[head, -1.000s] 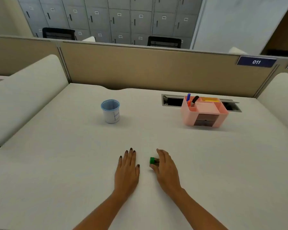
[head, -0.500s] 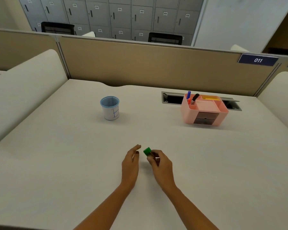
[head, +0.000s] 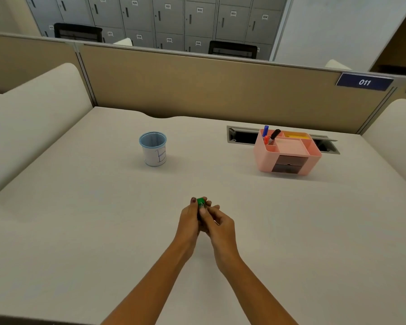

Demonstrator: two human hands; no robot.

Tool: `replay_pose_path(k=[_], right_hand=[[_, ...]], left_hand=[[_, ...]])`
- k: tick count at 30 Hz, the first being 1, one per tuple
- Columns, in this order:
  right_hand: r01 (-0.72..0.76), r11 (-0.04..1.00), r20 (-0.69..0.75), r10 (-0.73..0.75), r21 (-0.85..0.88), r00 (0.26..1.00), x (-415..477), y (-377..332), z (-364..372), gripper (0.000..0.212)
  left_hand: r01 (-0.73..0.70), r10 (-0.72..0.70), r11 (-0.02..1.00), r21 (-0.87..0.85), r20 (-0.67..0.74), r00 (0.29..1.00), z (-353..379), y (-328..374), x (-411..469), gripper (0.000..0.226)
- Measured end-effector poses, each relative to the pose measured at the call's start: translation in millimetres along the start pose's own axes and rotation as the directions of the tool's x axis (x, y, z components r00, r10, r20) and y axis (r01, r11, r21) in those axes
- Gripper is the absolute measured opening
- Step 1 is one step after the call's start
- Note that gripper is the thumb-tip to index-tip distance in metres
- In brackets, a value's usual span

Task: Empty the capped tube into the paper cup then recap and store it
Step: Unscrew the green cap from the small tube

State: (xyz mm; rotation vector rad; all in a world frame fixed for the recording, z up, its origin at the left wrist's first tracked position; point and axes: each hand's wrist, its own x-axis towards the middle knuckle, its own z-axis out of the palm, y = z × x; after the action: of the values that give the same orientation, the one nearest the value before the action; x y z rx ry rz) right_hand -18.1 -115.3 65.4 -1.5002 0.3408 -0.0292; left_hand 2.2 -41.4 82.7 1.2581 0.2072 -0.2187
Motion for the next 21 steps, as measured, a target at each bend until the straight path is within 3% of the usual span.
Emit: replay_pose_path(k=[14,21], right_hand=[[0.047,0.998,0.088,-0.050,0.037,0.995,-9,-19,3,0.022],[0.040,0.998,0.075,-0.044,0.049,0.996,-6,-24,3,0.021]], left_hand=[[-0.033,0.028,0.999,-0.025,-0.183,0.983,14,12,-5,0.043],[-0.009,0.004,0.999,-0.035,-0.132,0.991,15,18,-6,0.043]])
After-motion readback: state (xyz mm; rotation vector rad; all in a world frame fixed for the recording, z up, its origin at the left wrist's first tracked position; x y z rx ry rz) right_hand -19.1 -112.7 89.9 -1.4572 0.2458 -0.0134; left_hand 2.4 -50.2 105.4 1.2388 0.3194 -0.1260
